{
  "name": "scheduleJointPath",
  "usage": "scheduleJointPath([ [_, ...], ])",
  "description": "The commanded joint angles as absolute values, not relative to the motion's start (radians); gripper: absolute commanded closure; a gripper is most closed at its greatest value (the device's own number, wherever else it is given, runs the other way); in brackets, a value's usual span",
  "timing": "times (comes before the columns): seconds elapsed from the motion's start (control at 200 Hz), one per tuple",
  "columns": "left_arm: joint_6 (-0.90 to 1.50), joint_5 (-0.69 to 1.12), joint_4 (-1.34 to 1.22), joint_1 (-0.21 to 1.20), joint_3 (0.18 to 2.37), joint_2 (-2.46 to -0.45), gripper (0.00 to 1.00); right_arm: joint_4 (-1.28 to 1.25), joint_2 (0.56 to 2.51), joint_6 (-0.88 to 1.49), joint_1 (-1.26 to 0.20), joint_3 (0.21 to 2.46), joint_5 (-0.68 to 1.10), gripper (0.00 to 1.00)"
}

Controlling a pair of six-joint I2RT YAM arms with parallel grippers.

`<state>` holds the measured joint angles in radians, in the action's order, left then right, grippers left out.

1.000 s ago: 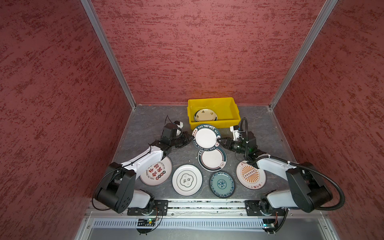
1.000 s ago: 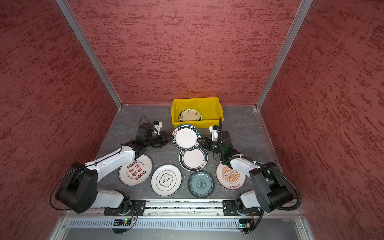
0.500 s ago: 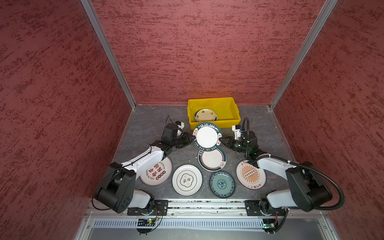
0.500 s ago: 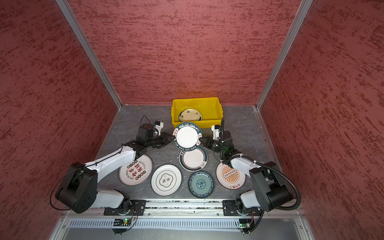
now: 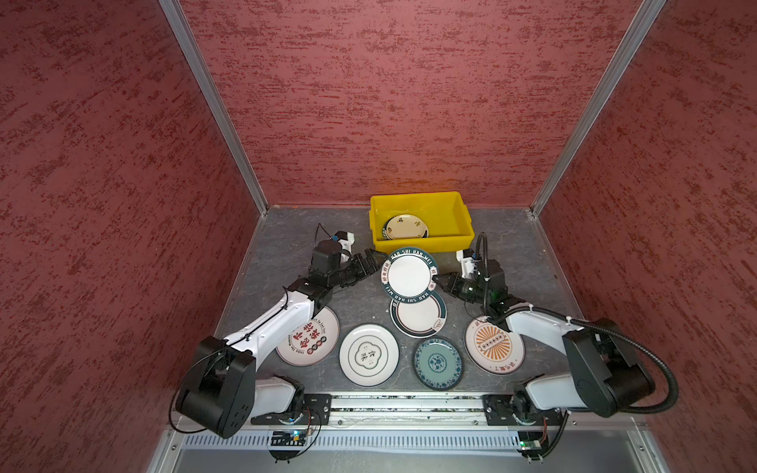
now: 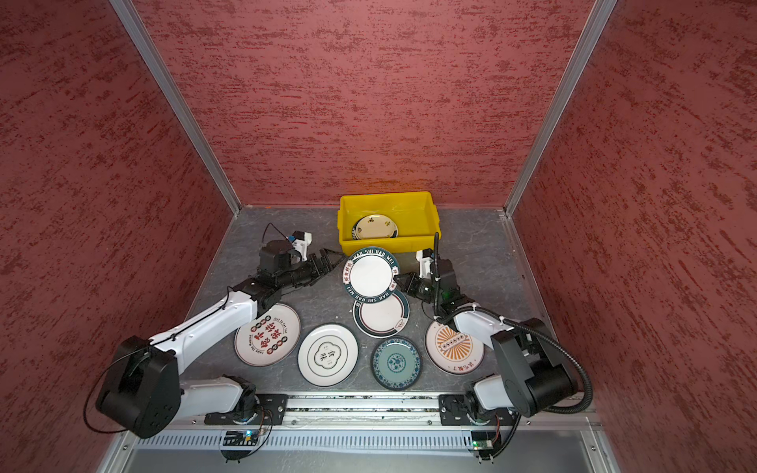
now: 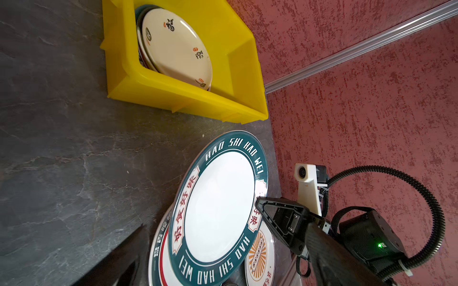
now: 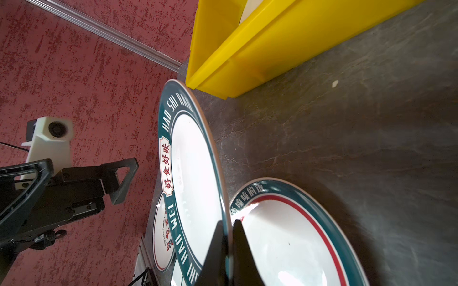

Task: Place the plates into the plastic bin on the countertop
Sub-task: Place the plate in the plastic bin.

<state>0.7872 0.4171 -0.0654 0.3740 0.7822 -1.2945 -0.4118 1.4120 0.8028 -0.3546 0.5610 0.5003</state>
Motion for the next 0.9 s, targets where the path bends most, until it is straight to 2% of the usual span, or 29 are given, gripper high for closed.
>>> scheduleJointPath([
  [0.0,0.764,0.399,-0.056,0.353,0.757,-1.277,0.01,-0.431,1.405,0.794,-0.359,0.568,0.470,1.00],
  [0.466,0.796,0.361,-0.049,0.289,0.734,-1.289,0.00,-0.292,1.305,0.715,-0.359,0.562,0.354,1.00],
  [0.706,0.790,0.350,0.004,0.234,0.730,-1.251,0.01,-0.148,1.249,0.625,-0.360,0.625,0.227,1.00],
  [0.897,0.776,0.342,0.043,0.183,0.713,-1.201,0.01,-0.137,1.258,0.614,-0.360,0.676,0.224,1.00],
])
